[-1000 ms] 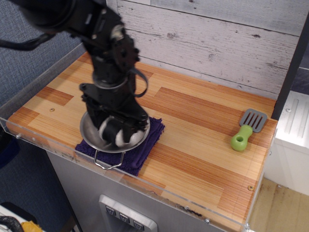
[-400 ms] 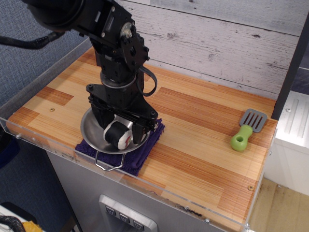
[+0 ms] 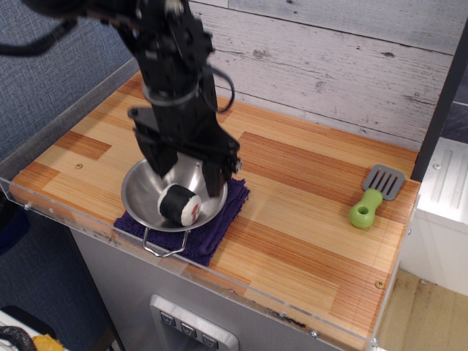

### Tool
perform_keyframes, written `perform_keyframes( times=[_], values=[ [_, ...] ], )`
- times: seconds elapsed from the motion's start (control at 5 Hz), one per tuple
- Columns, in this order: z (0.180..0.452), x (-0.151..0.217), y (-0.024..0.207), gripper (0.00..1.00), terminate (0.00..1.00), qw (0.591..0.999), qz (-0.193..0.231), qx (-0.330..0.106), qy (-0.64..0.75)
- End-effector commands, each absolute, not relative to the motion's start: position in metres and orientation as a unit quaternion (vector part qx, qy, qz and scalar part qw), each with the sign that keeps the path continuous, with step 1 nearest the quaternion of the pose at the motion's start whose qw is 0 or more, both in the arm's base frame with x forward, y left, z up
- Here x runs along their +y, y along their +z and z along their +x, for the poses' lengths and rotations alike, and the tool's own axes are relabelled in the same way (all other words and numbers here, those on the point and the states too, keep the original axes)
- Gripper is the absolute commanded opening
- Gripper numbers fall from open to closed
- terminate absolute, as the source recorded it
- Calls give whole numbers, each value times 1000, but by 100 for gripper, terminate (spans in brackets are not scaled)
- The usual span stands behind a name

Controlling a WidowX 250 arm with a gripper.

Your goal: Place sushi into wok, standing on its side.

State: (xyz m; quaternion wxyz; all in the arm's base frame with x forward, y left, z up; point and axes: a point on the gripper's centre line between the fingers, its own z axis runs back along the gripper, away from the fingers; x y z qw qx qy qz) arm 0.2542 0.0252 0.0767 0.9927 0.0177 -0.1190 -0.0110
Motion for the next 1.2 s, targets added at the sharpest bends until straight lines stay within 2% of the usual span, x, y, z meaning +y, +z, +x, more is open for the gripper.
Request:
perform_keyframes(
  times=[0.0, 0.4, 0.6, 0.8, 1.0],
  values=[
    [249, 15, 124, 100, 0, 984, 16, -175, -17],
    [248, -2, 156, 100, 0, 977, 12, -209, -50],
    [246, -7, 160, 100, 0, 976, 10, -210, -60],
    [243, -8, 161, 100, 0, 962, 51, -250, -103],
    [243, -8, 161, 100, 0, 962, 51, -250, -103]
  ],
)
